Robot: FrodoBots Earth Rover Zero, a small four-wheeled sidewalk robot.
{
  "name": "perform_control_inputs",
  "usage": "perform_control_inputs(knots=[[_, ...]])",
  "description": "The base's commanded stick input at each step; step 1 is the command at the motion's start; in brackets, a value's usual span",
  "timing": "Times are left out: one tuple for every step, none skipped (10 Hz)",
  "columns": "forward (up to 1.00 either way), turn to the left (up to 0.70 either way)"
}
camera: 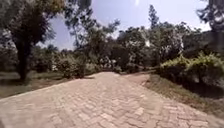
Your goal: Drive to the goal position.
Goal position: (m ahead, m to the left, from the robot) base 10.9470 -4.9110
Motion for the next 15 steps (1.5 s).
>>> perform_control_inputs(knots=[[0.50, 0.00], [0.50, 0.00], [0.50, 0.00], [0.50, 0.00], [0.50, 0.00], [0.50, 0.00], [0.50, 0.00], [0.50, 0.00], [0.50, 0.00], [0.50, 0.00], [0.50, 0.00], [0.50, 0.00], [0.50, 0.00], [0.50, 0.00], [0.50, 0.00]])
